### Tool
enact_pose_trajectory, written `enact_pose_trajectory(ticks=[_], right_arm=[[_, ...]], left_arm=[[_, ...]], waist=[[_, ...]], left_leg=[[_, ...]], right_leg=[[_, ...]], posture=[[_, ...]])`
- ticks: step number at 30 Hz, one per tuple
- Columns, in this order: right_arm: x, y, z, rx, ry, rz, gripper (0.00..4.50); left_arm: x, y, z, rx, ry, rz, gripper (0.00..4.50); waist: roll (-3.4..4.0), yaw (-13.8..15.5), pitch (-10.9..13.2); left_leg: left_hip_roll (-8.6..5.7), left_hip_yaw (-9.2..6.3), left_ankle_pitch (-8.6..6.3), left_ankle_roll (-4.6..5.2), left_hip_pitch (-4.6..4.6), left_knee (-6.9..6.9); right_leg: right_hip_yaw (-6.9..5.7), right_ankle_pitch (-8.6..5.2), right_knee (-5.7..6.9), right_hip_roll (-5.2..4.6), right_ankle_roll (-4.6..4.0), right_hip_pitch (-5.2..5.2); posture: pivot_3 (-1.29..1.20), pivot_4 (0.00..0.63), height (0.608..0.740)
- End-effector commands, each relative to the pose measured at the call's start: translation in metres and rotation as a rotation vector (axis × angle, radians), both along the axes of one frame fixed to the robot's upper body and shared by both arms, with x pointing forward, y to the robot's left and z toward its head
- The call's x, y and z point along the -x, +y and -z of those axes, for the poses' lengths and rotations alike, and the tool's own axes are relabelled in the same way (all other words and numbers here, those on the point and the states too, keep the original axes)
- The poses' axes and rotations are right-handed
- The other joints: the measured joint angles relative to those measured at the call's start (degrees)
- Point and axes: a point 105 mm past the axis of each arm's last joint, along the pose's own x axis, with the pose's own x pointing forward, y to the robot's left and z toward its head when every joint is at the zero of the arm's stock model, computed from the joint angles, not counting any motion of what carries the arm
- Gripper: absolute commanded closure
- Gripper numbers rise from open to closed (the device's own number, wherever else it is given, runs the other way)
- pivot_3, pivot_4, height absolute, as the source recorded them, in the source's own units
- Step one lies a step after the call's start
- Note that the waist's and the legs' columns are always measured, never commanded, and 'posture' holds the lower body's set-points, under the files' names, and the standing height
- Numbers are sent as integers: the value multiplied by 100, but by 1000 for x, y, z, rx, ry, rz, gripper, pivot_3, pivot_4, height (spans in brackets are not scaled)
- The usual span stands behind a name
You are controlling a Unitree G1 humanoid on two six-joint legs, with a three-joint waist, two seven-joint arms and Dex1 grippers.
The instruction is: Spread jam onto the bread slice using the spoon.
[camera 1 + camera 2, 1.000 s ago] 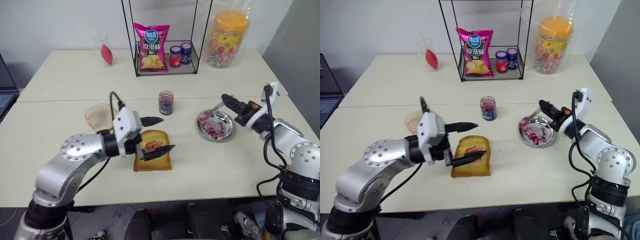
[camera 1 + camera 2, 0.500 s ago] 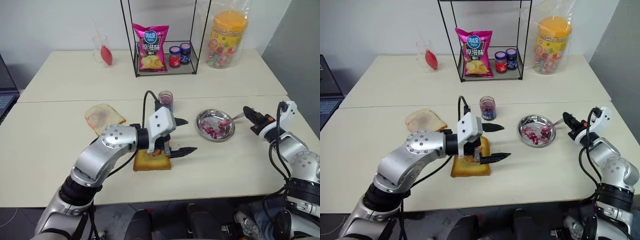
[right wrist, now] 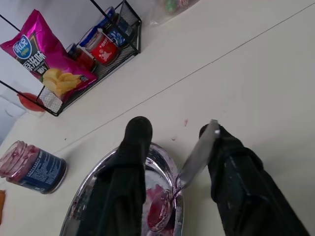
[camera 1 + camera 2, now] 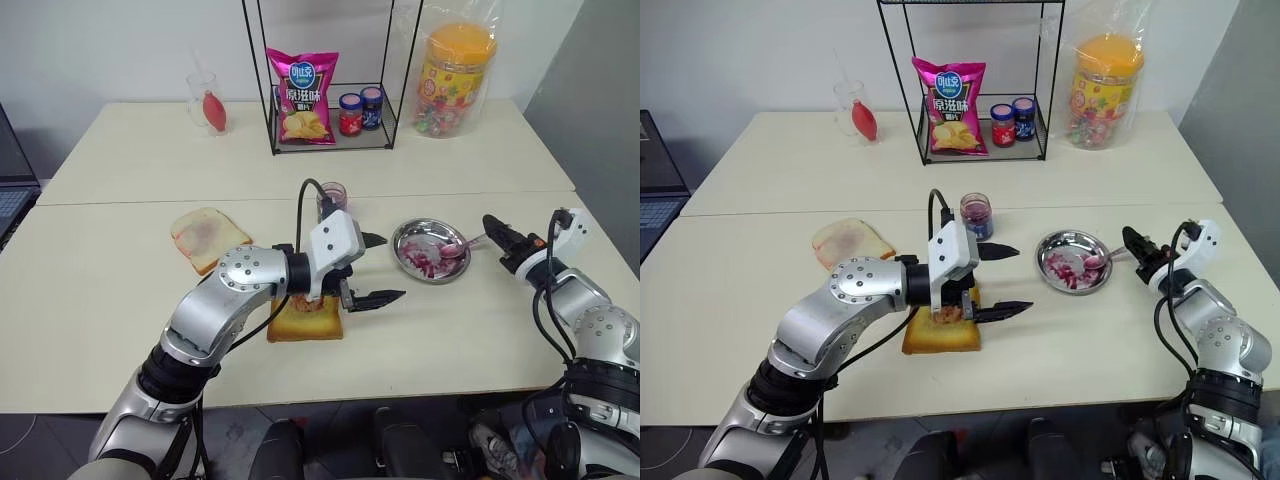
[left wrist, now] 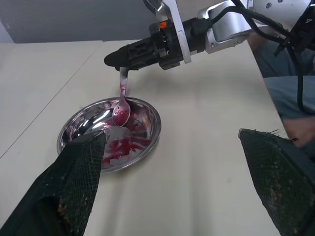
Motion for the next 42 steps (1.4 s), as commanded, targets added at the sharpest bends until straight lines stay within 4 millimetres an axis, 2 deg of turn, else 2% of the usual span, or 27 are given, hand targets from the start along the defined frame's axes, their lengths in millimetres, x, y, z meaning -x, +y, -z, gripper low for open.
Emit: enact_pose_trajectory(ticks=[1, 6, 16, 20, 25, 27, 30, 33, 36, 38, 40, 42], right_arm=[[2, 0, -11, 89, -58, -2, 1709], [4, 5, -10, 213, -87, -13, 530], [6, 0, -20, 340, -181, 56, 530], [8, 6, -21, 351, -202, 31, 530], [7, -9, -33, 374, -253, 135, 530], [9, -7, -46, 392, -303, 128, 530], [19, 9, -69, 470, -396, 45, 530], [31, 24, -79, 527, -427, -55, 530], [53, 49, -77, 618, -425, -254, 530], [66, 59, -71, 670, -406, -364, 530], [74, 64, -66, 706, -383, -442, 530], [85, 67, -58, 746, -344, -539, 530]], left_arm=[[0, -3, -12, 27, -56, 2, 0], [-3, -3, -14, 40, -64, -12, 0], [-5, -3, -16, 52, -71, -25, 0], [-6, -2, -17, 50, -79, -30, 0], [-12, 4, -22, 65, -100, -72, 0], [-17, 15, -29, 79, -122, -118, 0], [-27, 46, -39, 70, -155, -239, 0], [-28, 81, -34, -19, -169, -327, 0], [-26, 132, -26, -114, -158, -459, 0], [-23, 157, -20, -180, -152, -524, 0], [-22, 174, -16, -216, -156, -574, 0], [-6, 184, -6, -253, -114, -529, 0]], waist=[[0, 2, 0], [0, 6, 0], [0, 18, 0], [0, 17, 0], [0, 19, 0], [0, 18, 0], [3, -1, 2], [4, -17, 1], [4, -6, 1], [2, 5, 2], [2, 27, 2], [-2, 41, 1]], left_leg=[[0, 0, 0, 0, 0, 0], [0, 0, 0, 0, 1, 1], [0, -1, 0, -1, 3, 2], [0, -1, 0, -1, 5, 3], [0, -1, 0, -1, 5, 4], [0, -1, 0, -1, 5, 4], [0, -1, 0, -1, 6, 4], [2, -1, 0, -1, 9, 1], [3, -3, 0, -1, 8, -1], [3, -4, 0, -1, 7, 0], [3, -4, 0, -1, 7, 1], [0, -3, 0, -1, 7, 2]], right_leg=[[0, 0, 0, 0, 0, 0], [0, 0, 0, 0, 0, 1], [-1, 1, 3, 0, 1, 3], [0, 1, 4, 0, 1, 4], [0, 1, 4, 0, 1, 4], [0, 1, 4, 0, 1, 5], [0, 1, 7, 0, 1, 4], [0, 0, 8, 0, 0, 3], [-2, -2, 4, 0, 0, 5], [-2, -3, 1, -1, -2, 5], [-4, -5, 0, -3, -5, 5], [-3, -4, 1, -6, -4, 7]], posture=[[0, 150, 740], [0, 150, 740], [0, 150, 740], [0, 150, 740], [0, 150, 740], [0, 150, 740], [0, 150, 740], [0, 150, 740], [0, 150, 740], [0, 150, 740], [0, 150, 740], [0, 150, 740]])
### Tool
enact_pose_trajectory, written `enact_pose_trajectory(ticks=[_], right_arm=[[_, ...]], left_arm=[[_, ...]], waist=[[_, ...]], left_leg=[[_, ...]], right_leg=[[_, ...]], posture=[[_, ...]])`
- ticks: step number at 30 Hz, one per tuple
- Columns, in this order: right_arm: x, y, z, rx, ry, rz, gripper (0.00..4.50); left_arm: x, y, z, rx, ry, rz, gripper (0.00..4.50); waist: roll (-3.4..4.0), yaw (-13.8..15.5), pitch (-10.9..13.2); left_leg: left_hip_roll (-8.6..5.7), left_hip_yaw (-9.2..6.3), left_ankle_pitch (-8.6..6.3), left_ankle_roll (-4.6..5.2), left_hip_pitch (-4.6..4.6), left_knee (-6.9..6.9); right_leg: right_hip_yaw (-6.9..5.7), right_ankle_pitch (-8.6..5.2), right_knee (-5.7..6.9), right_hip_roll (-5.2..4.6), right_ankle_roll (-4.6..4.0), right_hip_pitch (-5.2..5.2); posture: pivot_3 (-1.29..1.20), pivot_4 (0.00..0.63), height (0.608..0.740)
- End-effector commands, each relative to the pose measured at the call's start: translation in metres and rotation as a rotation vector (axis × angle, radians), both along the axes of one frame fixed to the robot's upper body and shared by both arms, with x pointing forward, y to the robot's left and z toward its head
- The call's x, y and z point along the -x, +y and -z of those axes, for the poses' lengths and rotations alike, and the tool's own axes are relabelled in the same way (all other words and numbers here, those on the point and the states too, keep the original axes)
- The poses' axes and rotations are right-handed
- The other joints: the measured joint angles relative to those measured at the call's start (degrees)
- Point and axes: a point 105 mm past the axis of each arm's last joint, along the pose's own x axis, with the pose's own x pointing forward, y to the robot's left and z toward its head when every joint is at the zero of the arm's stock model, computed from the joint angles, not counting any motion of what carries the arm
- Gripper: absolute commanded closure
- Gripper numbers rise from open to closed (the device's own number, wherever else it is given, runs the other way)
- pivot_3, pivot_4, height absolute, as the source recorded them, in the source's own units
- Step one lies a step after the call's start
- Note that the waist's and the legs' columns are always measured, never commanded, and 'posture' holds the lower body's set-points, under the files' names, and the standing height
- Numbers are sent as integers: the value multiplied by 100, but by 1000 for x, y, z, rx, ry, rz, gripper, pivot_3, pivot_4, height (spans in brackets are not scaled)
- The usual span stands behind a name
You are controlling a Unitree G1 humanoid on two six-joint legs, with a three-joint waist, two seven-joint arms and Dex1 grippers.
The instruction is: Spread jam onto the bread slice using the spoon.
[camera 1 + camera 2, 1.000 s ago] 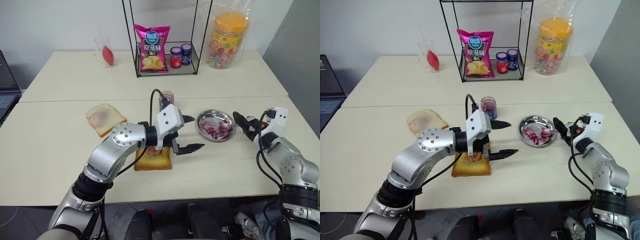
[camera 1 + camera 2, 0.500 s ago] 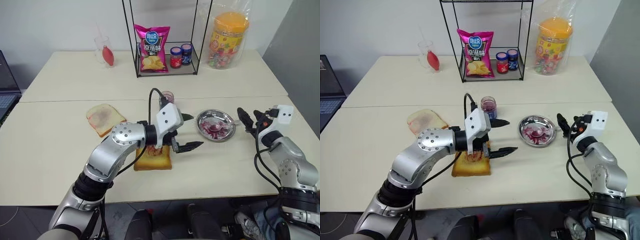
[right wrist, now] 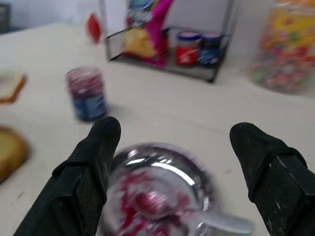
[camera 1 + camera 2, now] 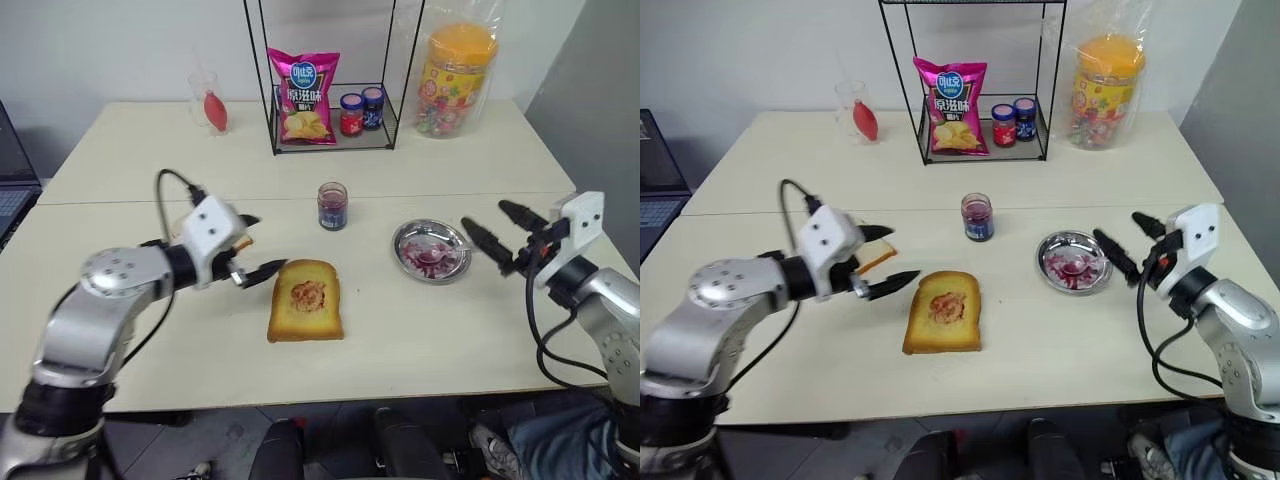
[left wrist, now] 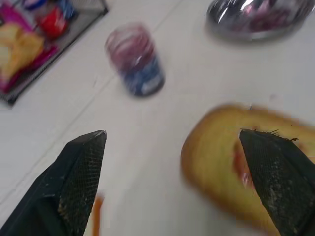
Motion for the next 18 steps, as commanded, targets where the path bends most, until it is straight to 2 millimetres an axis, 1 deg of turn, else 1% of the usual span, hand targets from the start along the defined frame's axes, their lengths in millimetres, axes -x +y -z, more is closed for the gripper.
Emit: enact_pose_trajectory(ticks=[1, 3, 5, 7, 8, 14, 18], right_arm=[[24, 13, -1, 104, 40, -165, 530], [33, 14, 2, 138, 70, -211, 530], [42, 14, 7, 162, 112, -252, 530], [45, 13, 10, 177, 130, -266, 530], [46, 12, 10, 178, 133, -268, 530], [44, 12, 8, 169, 128, -275, 530], [42, 14, 11, 188, 126, -300, 530]], left_arm=[[24, 18, -2, -42, 11, 52, 0], [40, 22, 5, -15, 77, 83, 0], [56, 27, 13, -6, 126, 93, 0], [66, 32, 23, -35, 189, 72, 0], [69, 30, 23, -27, 185, 82, 0], [77, 25, 30, -7, 195, 84, 0], [74, 21, 27, 27, 159, 92, 0]], waist=[[-2, 7, 0], [-9, 10, 0], [-11, 13, 1], [-15, 15, 3], [-17, 19, 2], [-18, 25, 2], [-17, 26, 2]], left_leg=[[0, -1, 0, 0, 1, 6], [-3, 7, 0, 0, 8, 4], [-2, 6, 0, 0, 4, 5], [-2, 5, 0, 0, 4, 5], [-1, 4, -1, 0, 4, 5], [-2, 6, 0, -1, 9, 13], [-2, 7, 0, -1, 8, 12]], right_leg=[[-2, -6, 0, 0, -11, 5], [2, -20, -3, -9, -36, 10], [-1, -21, -3, -9, -37, 8], [-2, -22, -3, -10, -37, 8], [-3, -21, -3, -10, -37, 7], [0, -22, -1, -10, -37, 10], [-1, -21, -1, -10, -37, 10]], posture=[[0, 150, 740], [0, 150, 740], [0, 150, 740], [0, 150, 740], [0, 150, 740], [0, 150, 740], [0, 150, 740]])
